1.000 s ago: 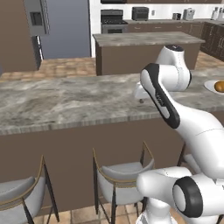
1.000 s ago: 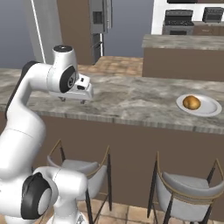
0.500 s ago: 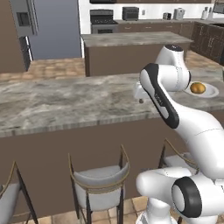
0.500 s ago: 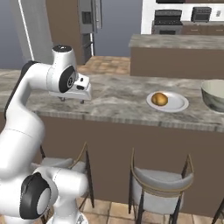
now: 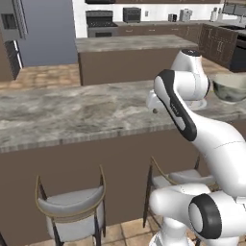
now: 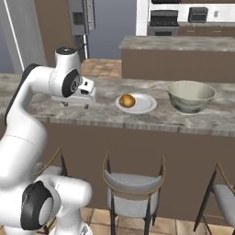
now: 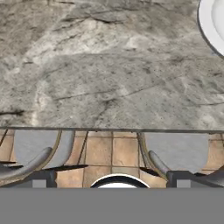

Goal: Pick the chicken drumstick and potato from their plates and place them in the bowl. Then put the bowl in the fridge.

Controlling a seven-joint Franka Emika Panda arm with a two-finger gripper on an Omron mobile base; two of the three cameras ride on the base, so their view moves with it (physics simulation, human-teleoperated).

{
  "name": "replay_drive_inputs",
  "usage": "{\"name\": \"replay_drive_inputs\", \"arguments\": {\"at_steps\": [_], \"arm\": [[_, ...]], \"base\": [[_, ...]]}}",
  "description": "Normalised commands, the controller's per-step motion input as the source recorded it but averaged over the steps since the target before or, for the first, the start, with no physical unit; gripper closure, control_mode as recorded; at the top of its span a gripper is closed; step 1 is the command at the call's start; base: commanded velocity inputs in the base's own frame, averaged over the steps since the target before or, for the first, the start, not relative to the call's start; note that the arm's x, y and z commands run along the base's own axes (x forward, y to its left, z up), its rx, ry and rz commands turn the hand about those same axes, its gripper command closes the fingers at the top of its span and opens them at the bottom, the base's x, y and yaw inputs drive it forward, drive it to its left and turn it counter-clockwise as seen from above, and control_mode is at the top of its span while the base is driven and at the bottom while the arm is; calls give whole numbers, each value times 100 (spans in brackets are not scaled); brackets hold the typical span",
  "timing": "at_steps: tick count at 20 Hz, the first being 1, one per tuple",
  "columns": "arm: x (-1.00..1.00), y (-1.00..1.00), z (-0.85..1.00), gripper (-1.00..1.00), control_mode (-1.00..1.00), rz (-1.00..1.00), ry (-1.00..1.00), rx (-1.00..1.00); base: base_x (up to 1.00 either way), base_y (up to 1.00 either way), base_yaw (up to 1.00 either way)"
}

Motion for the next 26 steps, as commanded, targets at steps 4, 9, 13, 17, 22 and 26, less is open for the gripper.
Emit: {"name": "replay_drive_inputs", "arguments": {"at_steps": [4, 9, 13, 17, 22, 26], "arm": [[0, 0, 0, -100, 100, 0, 0, 0], [0, 0, 0, -100, 100, 0, 0, 0], [0, 0, 0, -100, 100, 0, 0, 0], [0, 0, 0, -100, 100, 0, 0, 0], [0, 0, 0, -100, 100, 0, 0, 0], [0, 0, 0, -100, 100, 0, 0, 0]], "base": [[-3, -70, -1], [-4, -67, 0], [0, -66, -2], [0, -65, -5], [-17, -61, -7], [-13, -59, -11]]}}
